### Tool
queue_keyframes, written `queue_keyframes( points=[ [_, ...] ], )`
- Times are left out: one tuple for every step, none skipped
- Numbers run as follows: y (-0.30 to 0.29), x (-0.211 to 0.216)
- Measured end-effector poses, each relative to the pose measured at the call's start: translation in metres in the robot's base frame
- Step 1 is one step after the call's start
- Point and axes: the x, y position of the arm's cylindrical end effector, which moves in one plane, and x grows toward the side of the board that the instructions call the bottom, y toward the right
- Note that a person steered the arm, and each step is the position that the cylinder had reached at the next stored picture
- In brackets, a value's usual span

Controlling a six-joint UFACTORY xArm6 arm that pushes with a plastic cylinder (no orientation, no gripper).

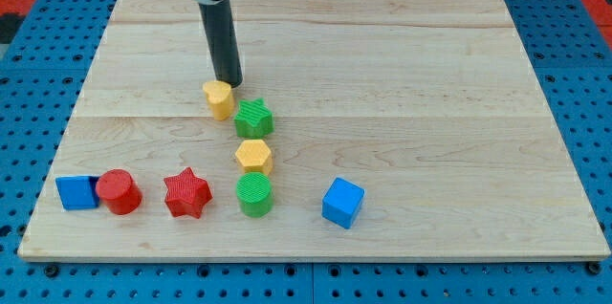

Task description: Locate the arm diagonal top right to the green star

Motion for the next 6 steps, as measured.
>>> queue_keyframes(
  points=[
    [-0.01,0.007],
    [0.018,-0.009],
    [0.119,0.013],
    [0.207,0.105],
    [0.258,0.178],
    [0.25,0.217]
  ],
)
